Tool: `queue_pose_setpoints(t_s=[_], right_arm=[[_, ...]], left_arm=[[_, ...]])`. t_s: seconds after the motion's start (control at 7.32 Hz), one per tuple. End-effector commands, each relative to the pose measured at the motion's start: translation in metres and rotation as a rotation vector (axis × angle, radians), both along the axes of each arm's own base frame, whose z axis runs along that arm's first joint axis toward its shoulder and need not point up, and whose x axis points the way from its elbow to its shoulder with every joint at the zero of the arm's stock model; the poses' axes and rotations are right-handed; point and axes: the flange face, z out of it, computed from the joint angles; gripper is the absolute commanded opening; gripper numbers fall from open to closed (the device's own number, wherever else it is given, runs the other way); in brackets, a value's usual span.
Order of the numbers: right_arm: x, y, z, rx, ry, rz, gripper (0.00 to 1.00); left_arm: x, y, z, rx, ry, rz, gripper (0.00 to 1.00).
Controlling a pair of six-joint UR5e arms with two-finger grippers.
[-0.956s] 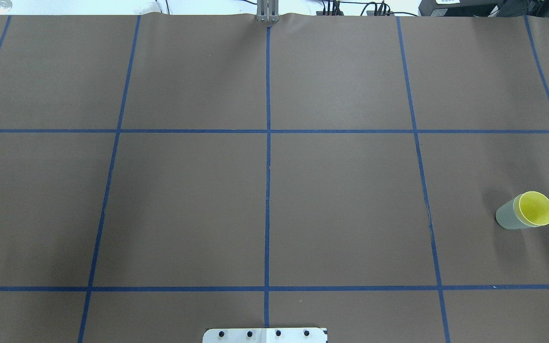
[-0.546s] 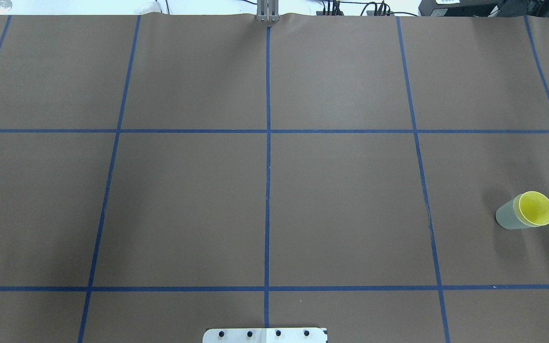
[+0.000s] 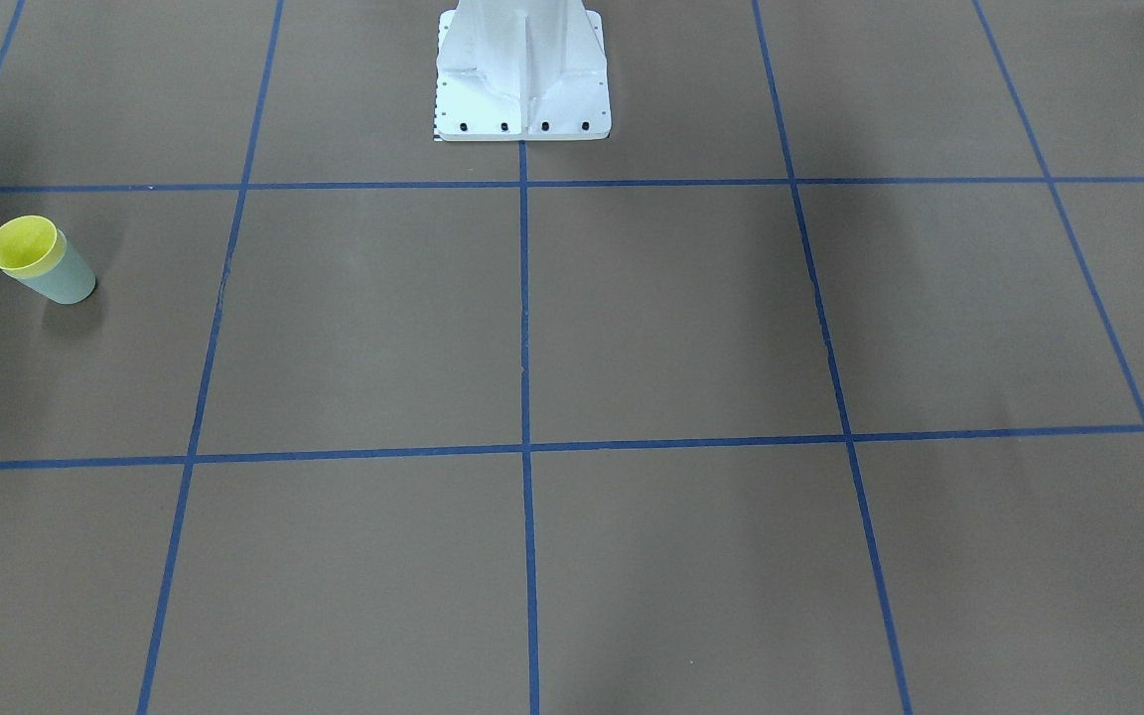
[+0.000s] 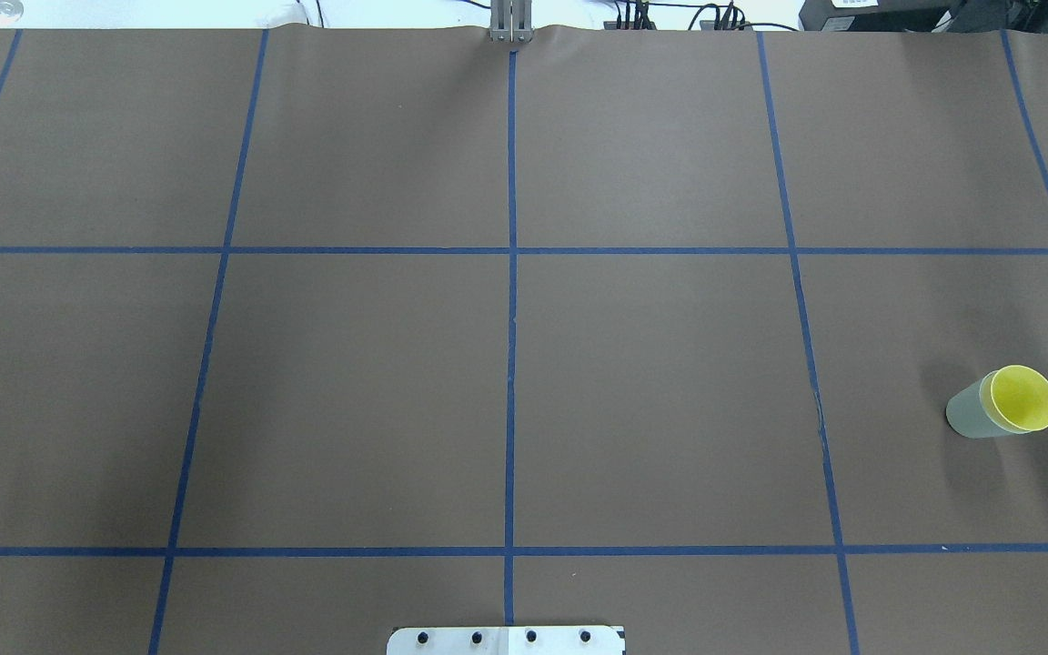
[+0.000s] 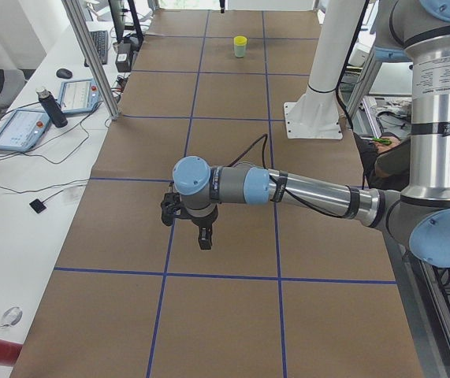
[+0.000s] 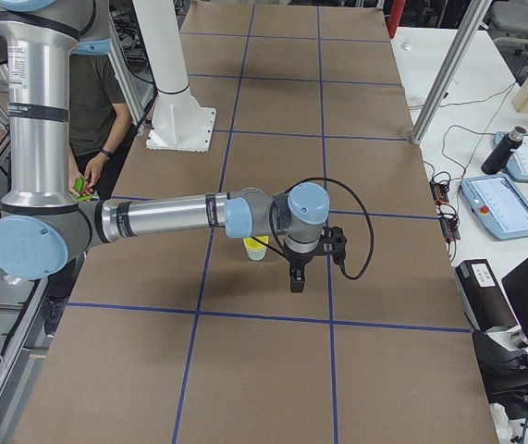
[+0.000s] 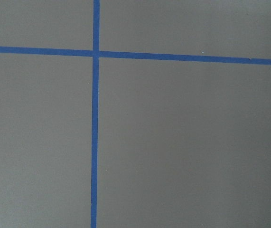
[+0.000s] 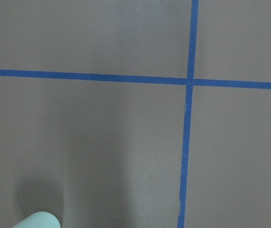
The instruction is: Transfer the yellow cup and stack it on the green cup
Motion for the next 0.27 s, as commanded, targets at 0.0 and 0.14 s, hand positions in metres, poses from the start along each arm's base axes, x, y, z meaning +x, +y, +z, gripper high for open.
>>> queue_pose_setpoints(t_s=[0.0, 0.14], right_arm=[[0.0, -0.0001, -0.0002, 0.001, 0.0, 0.0, 1.0], [0.0, -0.0001, -0.0017, 0.004, -0.001, 0.0, 1.0]], left_arm=[[-0.0006, -0.0003, -0.0005, 0.002, 0.0, -0.001, 1.0], [-0.0006, 0.0005, -0.0035, 0.008, 0.0, -0.001, 1.0]])
